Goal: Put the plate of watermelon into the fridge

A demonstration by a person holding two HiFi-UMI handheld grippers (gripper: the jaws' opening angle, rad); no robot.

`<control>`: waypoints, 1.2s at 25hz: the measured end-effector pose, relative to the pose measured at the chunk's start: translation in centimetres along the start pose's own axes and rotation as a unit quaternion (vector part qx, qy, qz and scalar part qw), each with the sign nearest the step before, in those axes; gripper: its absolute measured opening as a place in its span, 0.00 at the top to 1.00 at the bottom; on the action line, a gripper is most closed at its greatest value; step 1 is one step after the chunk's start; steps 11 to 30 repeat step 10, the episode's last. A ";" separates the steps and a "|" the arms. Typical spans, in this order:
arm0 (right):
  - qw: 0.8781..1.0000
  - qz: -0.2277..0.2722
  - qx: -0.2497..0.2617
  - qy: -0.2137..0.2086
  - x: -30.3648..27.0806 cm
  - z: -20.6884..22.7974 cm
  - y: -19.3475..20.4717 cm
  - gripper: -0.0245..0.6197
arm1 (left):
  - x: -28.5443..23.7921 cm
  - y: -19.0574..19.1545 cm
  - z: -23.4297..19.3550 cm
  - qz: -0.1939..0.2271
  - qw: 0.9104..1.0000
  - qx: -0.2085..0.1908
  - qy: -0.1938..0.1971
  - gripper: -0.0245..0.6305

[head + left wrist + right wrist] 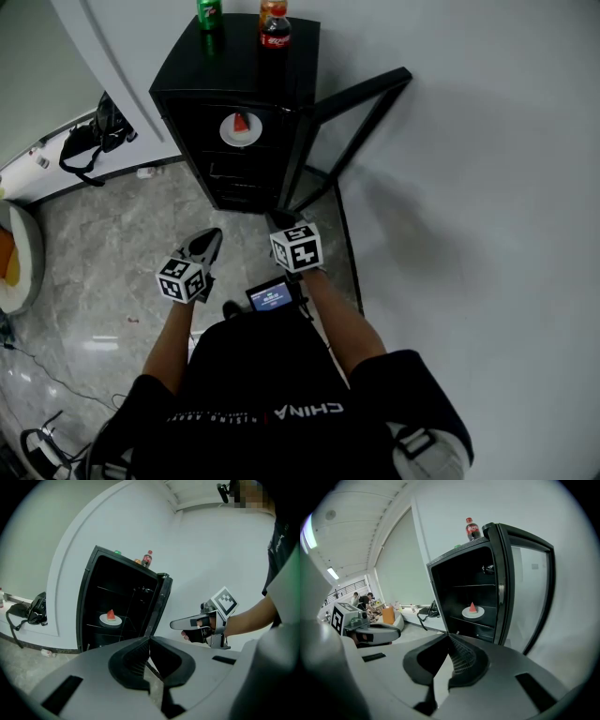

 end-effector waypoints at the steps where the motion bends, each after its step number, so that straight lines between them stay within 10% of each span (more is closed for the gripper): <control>1: 1.000 -0.002 0.001 -0.003 -0.1 -0.2 0.0 0.94 | 0.0 -0.1 -0.1 -0.002 1.000 -0.002 -0.003 0.94; 30: 1.000 -0.001 0.007 -0.008 -0.7 0.1 -1.4 0.94 | -0.1 -0.8 -1.0 -0.002 1.000 -0.006 -0.018 0.94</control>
Point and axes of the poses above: the fingertips, and each gripper's own axes: x backward along the fingers, z to its right, y out of its underside, the point moved 4 cm from there along x, backward along the fingers, and after that the axes turned 6 degrees about z, right-handed, at the moved point
